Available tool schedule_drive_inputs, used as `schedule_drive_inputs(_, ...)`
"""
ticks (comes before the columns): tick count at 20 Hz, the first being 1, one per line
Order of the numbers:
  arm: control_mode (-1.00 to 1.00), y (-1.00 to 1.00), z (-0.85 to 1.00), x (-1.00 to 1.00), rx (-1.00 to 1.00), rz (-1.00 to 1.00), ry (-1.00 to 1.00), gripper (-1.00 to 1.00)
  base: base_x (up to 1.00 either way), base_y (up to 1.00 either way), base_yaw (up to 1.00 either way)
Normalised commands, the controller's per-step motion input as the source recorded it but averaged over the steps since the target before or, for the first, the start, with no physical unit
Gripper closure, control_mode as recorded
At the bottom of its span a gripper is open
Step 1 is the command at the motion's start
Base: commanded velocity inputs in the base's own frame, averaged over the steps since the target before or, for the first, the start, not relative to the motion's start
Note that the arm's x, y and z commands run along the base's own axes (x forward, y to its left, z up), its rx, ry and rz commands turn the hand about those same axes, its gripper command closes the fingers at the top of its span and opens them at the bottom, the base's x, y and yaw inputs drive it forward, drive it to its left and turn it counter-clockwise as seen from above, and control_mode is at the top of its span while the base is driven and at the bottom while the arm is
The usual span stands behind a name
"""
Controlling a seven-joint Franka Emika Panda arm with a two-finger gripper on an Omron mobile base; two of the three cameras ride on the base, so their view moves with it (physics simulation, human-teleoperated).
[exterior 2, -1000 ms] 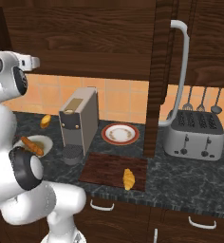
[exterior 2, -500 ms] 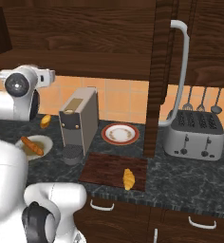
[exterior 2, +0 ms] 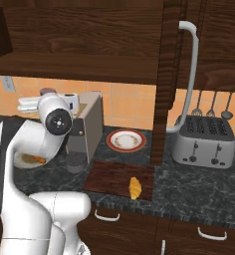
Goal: From the different types of pastries on the counter, select a croissant and place it on the cutting board. Then retrieve a jar of jam from the cabinet and place it alongside the croissant on the cutting board.
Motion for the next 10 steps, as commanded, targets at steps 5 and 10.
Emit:
schedule_drive_inputs(5, -1.00, -0.60, -0.46, -0.45, -0.01, 0.15, 0.00, 1.00, 0.00, 0.00, 0.00)
schedule_drive_inputs(10, -1.00, -0.42, -0.52, -0.09, -0.01, 0.17, 0.00, 1.00, 0.00, 0.00, 0.00)
